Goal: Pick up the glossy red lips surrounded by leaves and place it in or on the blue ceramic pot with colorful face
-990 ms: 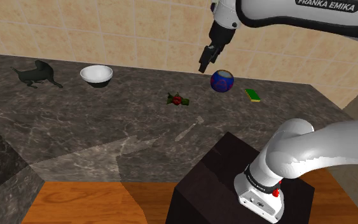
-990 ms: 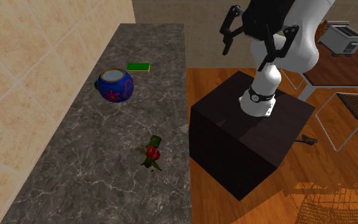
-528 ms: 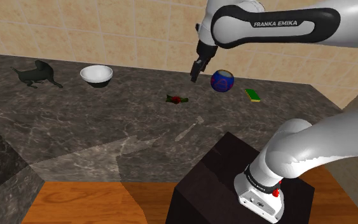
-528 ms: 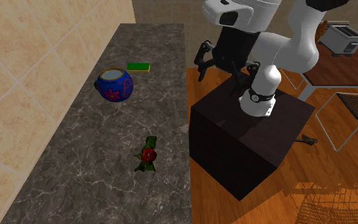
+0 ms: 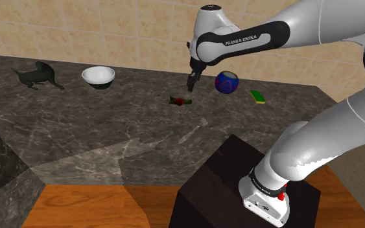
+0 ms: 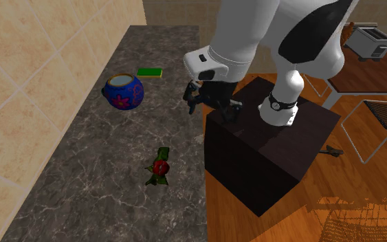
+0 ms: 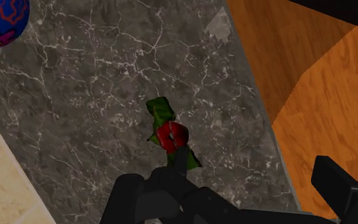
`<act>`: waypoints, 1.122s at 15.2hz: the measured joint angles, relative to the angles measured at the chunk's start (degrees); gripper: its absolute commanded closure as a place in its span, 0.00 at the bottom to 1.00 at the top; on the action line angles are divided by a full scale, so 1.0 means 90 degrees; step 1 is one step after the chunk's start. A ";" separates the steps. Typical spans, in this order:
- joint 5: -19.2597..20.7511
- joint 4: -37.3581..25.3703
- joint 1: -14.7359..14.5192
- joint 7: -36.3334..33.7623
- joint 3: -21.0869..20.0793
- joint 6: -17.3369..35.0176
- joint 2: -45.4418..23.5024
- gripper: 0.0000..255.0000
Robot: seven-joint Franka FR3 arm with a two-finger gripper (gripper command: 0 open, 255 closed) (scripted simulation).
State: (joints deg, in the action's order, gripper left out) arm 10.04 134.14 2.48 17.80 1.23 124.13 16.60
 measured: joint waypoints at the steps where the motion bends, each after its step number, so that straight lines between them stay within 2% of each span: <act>1: 0.0057 -0.0078 0.0019 0.0063 0.0024 0.0131 -0.0238 0.00; 8: 0.0489 -0.0534 0.0149 0.0377 0.0154 0.1051 -0.1819 0.00; 13: 0.0790 -0.1166 0.0233 0.0578 0.0247 0.1503 -0.3038 0.00; 17: 0.0883 -0.1315 0.0268 0.0597 0.0288 0.1757 -0.3462 0.00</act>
State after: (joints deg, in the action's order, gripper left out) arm 17.99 122.30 4.89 23.17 3.83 139.95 -14.56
